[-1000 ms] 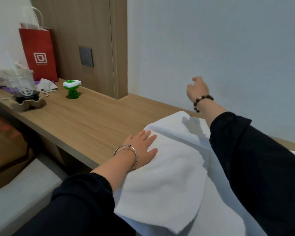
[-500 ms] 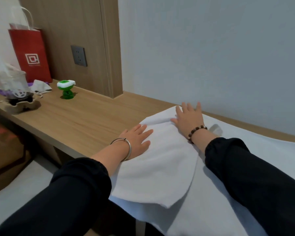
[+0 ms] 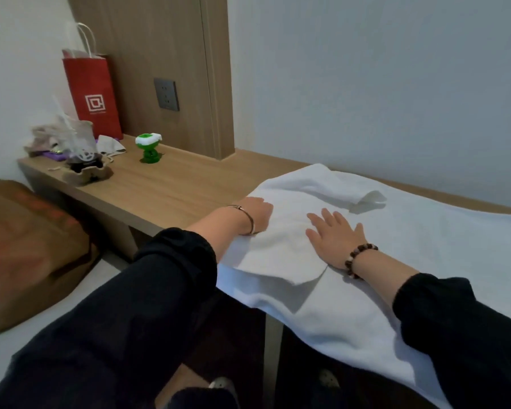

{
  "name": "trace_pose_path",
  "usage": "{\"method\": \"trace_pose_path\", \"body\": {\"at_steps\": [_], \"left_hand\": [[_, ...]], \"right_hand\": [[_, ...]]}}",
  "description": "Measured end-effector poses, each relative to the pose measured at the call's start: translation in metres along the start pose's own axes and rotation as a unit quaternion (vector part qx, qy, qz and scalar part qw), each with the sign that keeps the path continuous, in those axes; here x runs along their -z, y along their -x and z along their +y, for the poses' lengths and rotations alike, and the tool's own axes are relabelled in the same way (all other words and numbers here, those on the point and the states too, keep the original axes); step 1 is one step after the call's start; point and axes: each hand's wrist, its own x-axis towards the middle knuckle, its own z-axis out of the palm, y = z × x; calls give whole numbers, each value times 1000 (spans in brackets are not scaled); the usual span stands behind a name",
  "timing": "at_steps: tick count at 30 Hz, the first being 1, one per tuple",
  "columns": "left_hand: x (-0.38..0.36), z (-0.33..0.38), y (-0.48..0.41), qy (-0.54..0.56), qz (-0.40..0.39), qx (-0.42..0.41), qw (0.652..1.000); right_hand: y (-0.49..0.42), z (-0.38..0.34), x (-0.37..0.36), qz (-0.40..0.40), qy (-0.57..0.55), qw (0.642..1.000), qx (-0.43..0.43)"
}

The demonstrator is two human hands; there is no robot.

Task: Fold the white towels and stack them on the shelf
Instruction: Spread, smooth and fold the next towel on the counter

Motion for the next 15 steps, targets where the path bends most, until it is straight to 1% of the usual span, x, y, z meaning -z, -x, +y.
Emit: {"method": "trace_pose_path", "body": {"at_steps": [2, 4, 6, 8, 10, 12, 14, 15], "left_hand": [[13, 10, 26, 113, -23, -42, 992], [23, 12, 56, 174, -31, -82, 981], [21, 7, 83, 155, -42, -102, 982], [9, 0, 105, 90, -39, -114, 989], [-10, -9, 121, 23, 14, -121, 992], [-27, -18, 132, -8, 73, -119, 990], [-38, -20, 144, 15, 158, -128, 979], [-43, -20, 148, 28, 223, -138, 965]], "right_hand": [[-1, -2, -3, 15, 1, 1000, -6], [-3, -2, -4, 19, -2, 1000, -7], [-3, 1, -5, 25, -8, 1000, -3], [-1, 2, -4, 27, -13, 1000, 4], [2, 1, -1, 24, -21, 999, 14], [6, -2, 3, 30, -22, 999, 10], [11, -7, 7, 71, 29, 996, -53], [13, -11, 9, 96, 70, 988, -93]]}}
